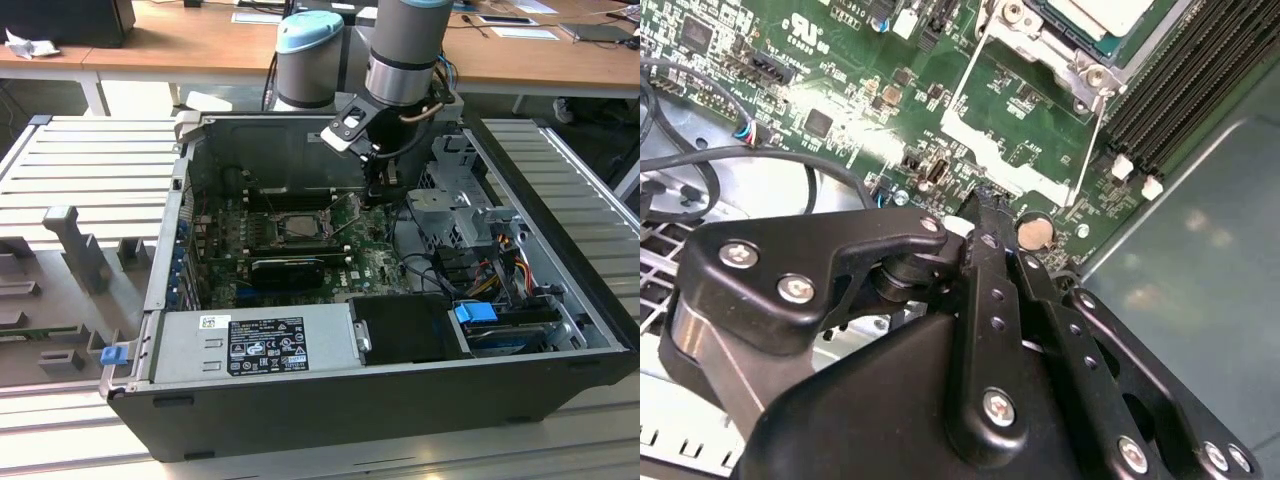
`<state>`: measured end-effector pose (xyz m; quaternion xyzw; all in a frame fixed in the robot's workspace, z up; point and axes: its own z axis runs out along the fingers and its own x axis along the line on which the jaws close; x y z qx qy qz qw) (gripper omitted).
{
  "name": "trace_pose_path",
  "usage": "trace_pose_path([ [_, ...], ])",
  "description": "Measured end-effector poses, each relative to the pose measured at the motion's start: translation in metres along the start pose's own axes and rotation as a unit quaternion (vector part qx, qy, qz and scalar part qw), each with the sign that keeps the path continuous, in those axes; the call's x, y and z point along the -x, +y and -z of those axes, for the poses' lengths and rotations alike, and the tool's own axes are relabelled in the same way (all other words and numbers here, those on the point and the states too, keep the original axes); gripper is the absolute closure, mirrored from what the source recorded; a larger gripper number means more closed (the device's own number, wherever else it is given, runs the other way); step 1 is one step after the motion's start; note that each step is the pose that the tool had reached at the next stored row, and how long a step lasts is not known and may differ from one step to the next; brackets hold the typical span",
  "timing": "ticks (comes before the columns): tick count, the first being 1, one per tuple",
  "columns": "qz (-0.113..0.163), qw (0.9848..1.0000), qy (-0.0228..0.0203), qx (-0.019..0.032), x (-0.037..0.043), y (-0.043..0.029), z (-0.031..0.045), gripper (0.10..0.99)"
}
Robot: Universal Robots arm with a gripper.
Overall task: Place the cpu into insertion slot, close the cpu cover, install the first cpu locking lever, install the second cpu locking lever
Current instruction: 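Close the cpu cover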
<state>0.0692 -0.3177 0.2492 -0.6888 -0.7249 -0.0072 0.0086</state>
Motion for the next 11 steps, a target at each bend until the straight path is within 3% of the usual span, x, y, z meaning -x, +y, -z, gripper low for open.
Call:
trace_pose_path([
  [4, 0.0, 1.0, 0.0004, -0.0001, -0.0003, -0.0046, 0.0001, 0.98],
  [11, 0.0, 1.0, 0.0003, -0.0001, -0.0011, -0.0216, 0.0001, 0.98],
])
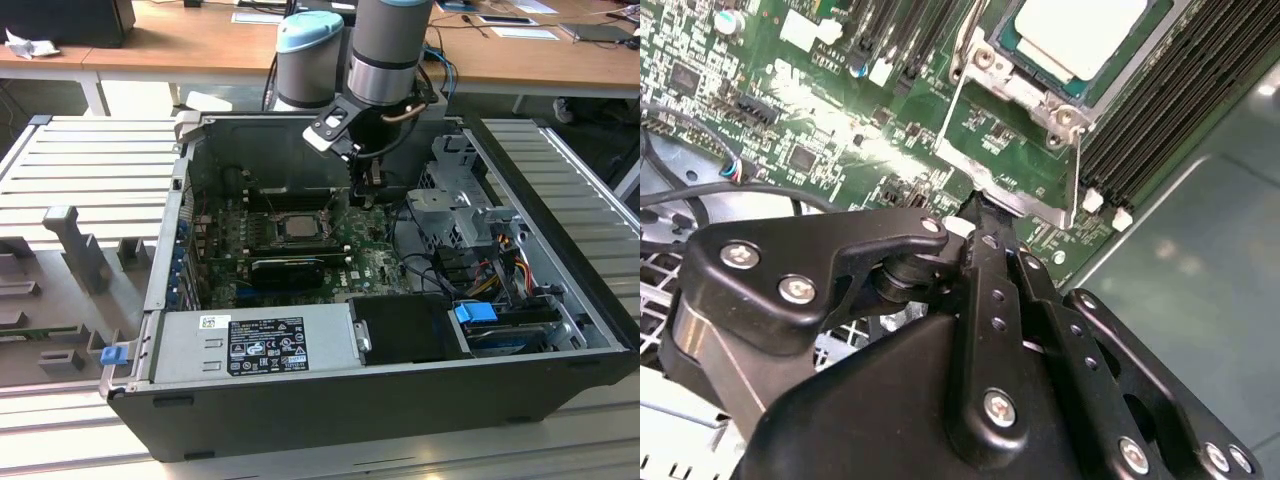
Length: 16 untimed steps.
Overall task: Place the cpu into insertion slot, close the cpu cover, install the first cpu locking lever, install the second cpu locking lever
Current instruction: 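Close the cpu cover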
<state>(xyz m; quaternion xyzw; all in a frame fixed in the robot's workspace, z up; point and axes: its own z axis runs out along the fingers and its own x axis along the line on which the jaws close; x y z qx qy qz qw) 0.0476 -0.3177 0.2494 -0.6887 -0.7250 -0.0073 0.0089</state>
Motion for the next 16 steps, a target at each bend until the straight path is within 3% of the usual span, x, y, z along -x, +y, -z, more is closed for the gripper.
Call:
trace_pose_path([
  [6, 0.0, 1.0, 0.0, 0.0, -0.0007, -0.0138, -0.0001, 0.98],
  [16, 0.0, 1.0, 0.0, 0.0, -0.0022, -0.0428, -0.0021, 0.98],
])
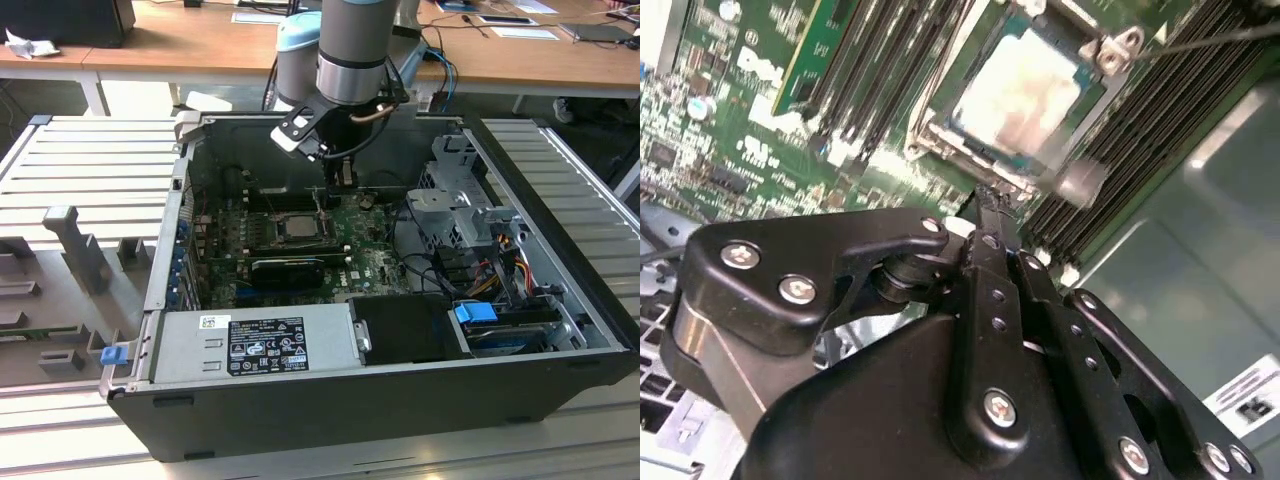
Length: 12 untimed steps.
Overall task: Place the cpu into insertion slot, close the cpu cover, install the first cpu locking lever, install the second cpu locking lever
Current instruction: 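Close the cpu cover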
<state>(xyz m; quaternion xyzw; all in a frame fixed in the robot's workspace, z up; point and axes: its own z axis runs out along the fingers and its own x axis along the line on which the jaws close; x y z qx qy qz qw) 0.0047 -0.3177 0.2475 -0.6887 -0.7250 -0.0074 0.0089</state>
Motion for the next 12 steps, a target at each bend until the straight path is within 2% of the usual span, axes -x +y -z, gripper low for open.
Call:
trace_pose_path([
  [2, 0.0, 1.0, 0.0, 0.0, 0.0001, -0.0026, -0.0098, 0.98],
  [5, 0.003, 1.0, 0.0, -0.0001, 0.0003, -0.0029, -0.0176, 0.98],
  [7, 0.006, 1.0, 0.0006, -0.0001, 0.0002, -0.0061, -0.0206, 0.98],
  [8, 0.006, 1.0, 0.0006, -0.0002, 0.0, -0.0111, -0.0212, 0.98],
  [9, 0.006, 1.0, 0.0008, -0.0002, -0.0005, -0.0199, -0.0215, 0.98],
  [12, 0.006, 1.0, 0.0008, -0.0001, -0.001, -0.0287, -0.0215, 0.98],
])
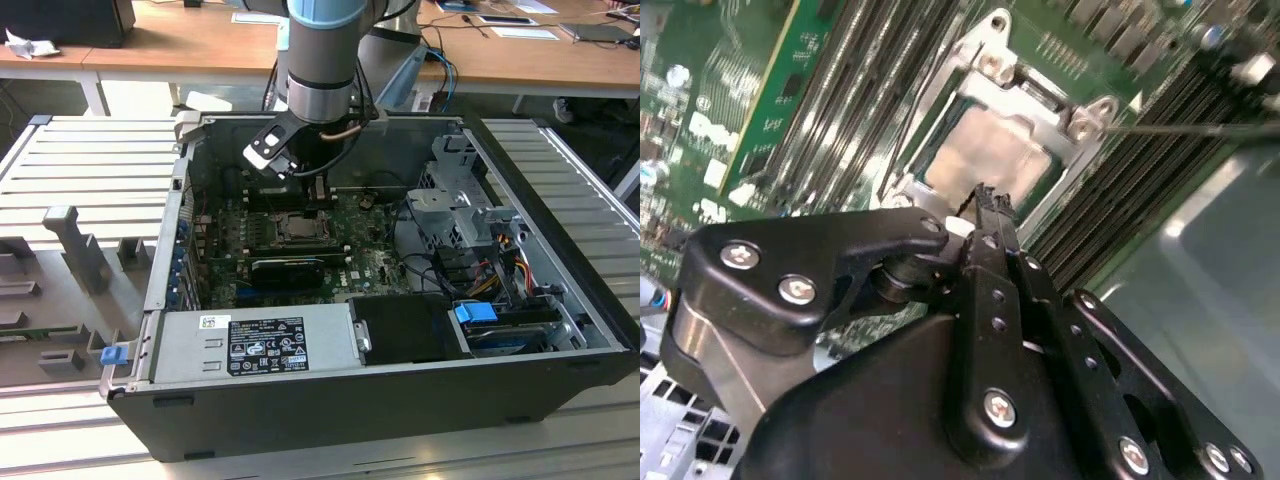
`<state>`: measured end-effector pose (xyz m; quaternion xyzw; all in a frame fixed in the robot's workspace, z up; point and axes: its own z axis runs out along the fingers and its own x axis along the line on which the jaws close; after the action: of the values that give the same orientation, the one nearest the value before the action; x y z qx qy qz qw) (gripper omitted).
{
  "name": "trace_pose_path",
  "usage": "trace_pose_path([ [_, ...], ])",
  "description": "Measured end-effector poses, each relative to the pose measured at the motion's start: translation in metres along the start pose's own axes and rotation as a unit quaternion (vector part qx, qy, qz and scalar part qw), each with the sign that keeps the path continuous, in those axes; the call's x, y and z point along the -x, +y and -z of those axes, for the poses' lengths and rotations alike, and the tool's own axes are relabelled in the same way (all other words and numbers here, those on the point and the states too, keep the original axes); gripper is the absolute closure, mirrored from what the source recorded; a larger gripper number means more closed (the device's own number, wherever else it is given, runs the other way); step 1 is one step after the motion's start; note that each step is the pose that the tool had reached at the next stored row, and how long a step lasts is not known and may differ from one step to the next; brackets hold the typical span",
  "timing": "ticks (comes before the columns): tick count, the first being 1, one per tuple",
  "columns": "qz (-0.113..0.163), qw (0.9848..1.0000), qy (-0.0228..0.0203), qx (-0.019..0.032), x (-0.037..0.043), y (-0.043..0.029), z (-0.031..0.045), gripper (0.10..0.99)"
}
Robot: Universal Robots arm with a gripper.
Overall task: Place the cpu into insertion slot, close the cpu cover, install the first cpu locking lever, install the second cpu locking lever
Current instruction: 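Close the cpu cover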
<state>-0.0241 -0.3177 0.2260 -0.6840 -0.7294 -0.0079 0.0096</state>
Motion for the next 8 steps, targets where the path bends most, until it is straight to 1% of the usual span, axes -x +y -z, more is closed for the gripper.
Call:
trace_pose_path([
  [3, 0.0, 1.0, 0.0, -0.0001, -0.0004, -0.0071, 0.0, 0.98],
  [8, 0.0, 1.0, 0.0002, 0.0, -0.0007, -0.0111, 0.0001, 0.98],
])
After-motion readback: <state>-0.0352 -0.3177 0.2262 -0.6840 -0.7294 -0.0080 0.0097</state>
